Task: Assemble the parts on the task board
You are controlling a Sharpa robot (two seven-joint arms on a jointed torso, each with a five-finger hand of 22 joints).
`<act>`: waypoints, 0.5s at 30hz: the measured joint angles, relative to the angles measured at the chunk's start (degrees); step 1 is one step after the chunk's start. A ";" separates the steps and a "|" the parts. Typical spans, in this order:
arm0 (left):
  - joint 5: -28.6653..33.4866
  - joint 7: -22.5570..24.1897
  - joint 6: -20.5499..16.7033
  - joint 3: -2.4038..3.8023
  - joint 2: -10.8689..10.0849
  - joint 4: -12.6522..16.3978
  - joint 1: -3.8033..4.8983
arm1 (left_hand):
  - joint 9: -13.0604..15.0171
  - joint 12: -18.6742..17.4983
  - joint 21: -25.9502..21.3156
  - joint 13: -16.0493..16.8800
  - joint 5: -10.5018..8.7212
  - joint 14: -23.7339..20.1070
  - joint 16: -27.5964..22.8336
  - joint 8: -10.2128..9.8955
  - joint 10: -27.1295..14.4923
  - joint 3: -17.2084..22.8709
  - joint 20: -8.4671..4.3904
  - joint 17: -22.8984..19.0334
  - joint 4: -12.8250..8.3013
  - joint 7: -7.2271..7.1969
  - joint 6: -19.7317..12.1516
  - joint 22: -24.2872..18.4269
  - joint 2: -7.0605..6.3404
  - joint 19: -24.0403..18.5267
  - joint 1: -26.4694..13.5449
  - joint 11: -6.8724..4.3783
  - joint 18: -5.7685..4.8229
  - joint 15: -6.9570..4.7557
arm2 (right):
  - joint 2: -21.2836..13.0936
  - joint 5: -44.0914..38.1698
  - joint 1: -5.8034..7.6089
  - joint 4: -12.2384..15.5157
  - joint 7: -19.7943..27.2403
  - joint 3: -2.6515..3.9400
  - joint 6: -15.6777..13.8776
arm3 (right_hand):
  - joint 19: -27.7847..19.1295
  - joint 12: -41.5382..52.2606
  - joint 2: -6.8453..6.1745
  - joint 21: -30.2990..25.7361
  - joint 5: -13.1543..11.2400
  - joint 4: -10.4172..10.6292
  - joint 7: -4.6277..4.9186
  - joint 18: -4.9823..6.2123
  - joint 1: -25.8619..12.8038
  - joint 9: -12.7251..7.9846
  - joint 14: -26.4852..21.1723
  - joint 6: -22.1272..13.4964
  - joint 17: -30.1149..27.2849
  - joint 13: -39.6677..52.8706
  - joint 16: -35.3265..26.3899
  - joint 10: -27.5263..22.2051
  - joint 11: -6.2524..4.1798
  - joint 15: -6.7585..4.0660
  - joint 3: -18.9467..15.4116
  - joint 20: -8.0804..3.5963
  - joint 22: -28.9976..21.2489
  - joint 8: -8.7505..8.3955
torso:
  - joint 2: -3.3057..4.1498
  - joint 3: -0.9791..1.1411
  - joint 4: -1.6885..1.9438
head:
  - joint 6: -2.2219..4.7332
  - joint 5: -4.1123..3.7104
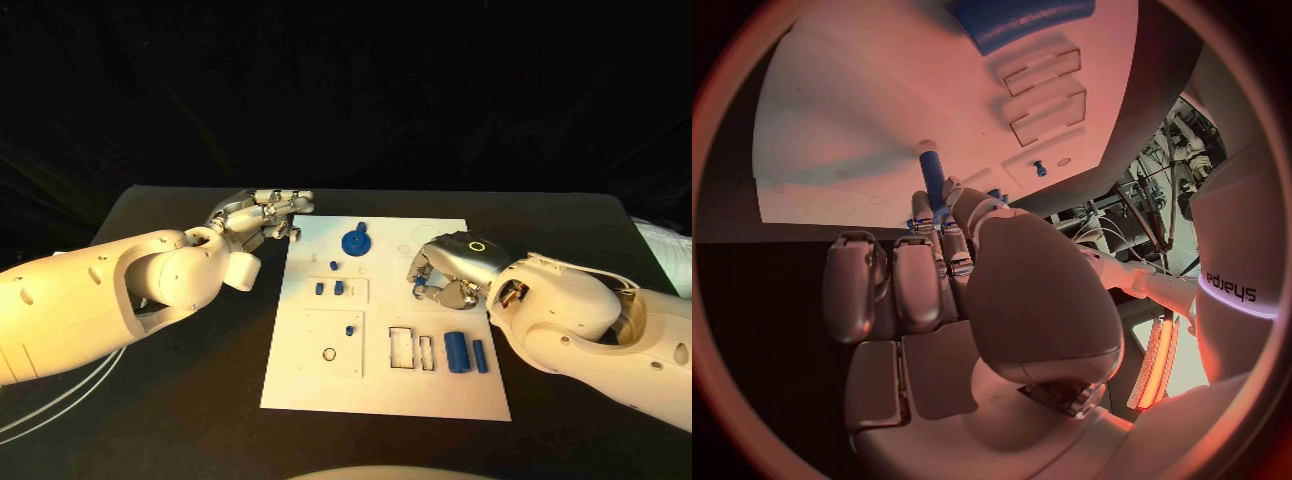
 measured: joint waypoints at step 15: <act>-0.01 0.00 0.03 -0.01 0.24 -0.08 -0.02 | 0.00 0.00 0.00 0.00 0.00 0.00 0.00 0.00 0.00 0.00 0.00 0.00 0.00 0.00 0.00 0.00 0.00 0.00 0.00 0.00 0.01 0.00 | 4.06 2.91 -0.12 6.37 0.96 0.56 -2.69 | 0.00 -0.67 -0.29 0.00 0.09 -0.24 0.41 0.00 0.29 0.00 0.00 -0.42 0.06 -0.09 0.00 0.00 0.00 0.01 0.56 0.00 -0.01 -0.47 | 0.02 -0.01 0.07 | 0.08 0.47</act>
